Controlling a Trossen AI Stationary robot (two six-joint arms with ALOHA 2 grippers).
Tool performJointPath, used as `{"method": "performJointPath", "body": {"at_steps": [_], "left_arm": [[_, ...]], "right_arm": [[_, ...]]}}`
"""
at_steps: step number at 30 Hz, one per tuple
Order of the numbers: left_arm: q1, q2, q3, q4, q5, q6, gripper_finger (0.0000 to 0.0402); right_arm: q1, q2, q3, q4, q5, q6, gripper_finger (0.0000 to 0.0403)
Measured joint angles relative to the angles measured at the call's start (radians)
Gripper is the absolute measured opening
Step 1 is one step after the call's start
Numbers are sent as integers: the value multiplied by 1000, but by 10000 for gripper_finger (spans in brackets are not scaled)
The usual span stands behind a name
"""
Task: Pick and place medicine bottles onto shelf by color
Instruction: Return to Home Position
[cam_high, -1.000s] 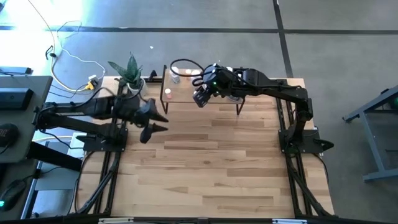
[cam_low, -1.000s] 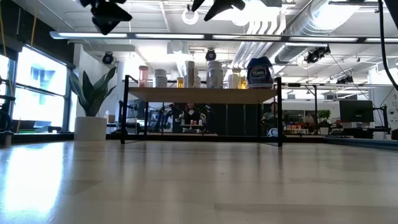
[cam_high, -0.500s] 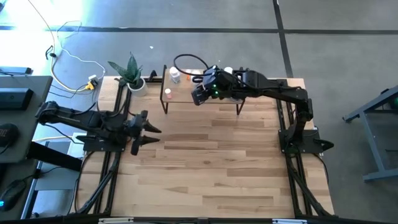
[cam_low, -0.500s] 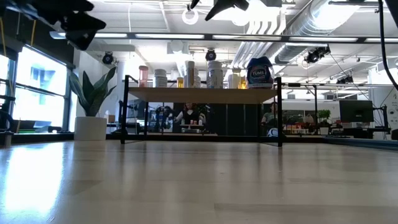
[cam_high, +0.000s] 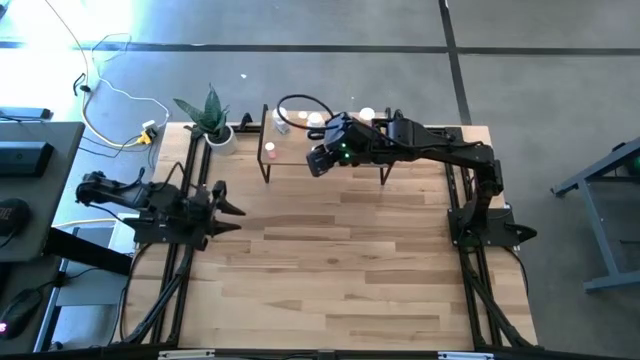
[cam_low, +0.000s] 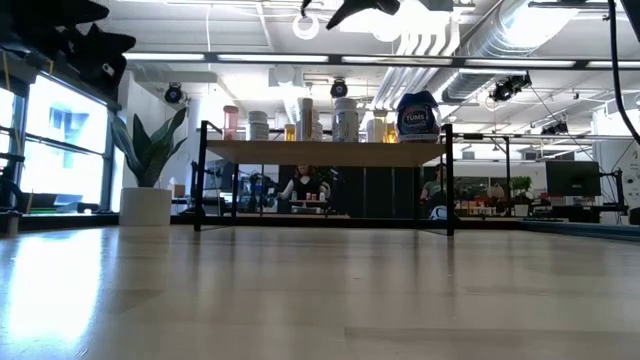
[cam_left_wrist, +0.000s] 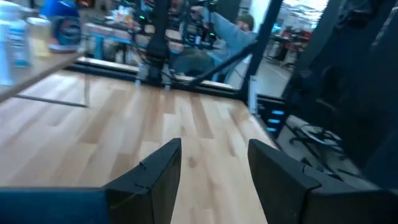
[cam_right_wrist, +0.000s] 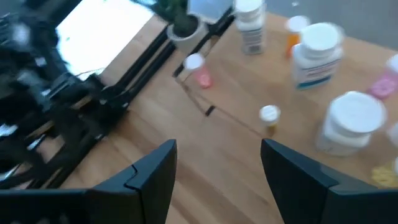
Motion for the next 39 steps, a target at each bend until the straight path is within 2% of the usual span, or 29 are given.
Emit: {"method": "performJointPath", "body": {"at_steps": [5,8,13,22,30,33,35,39], "left_arm": [[0,-122,-19,-100,-87,68,177],[1,-123,-36,-99,-135,91,177],[2,-110,-76,-69,-131,103,177],[2,-108,-140,-60,-137,120,177],[2,-99,-139,-49,-152,-6,177],[2,-99,-139,-50,-165,-4,177],[2,-99,-139,-50,-165,-3,177],[2,-99,-139,-50,-165,-10,177]], "right_arm": [[-1,-18,0,17,-72,-33,224],[-1,-50,0,22,-70,-70,224],[35,-122,0,22,-44,-125,224],[142,-295,0,-61,187,-346,224],[239,-447,-9,-330,356,-317,224],[287,-514,-88,-370,441,-291,224],[312,-576,-194,-370,495,-278,224],[320,-740,-465,-309,490,-180,224]]}}
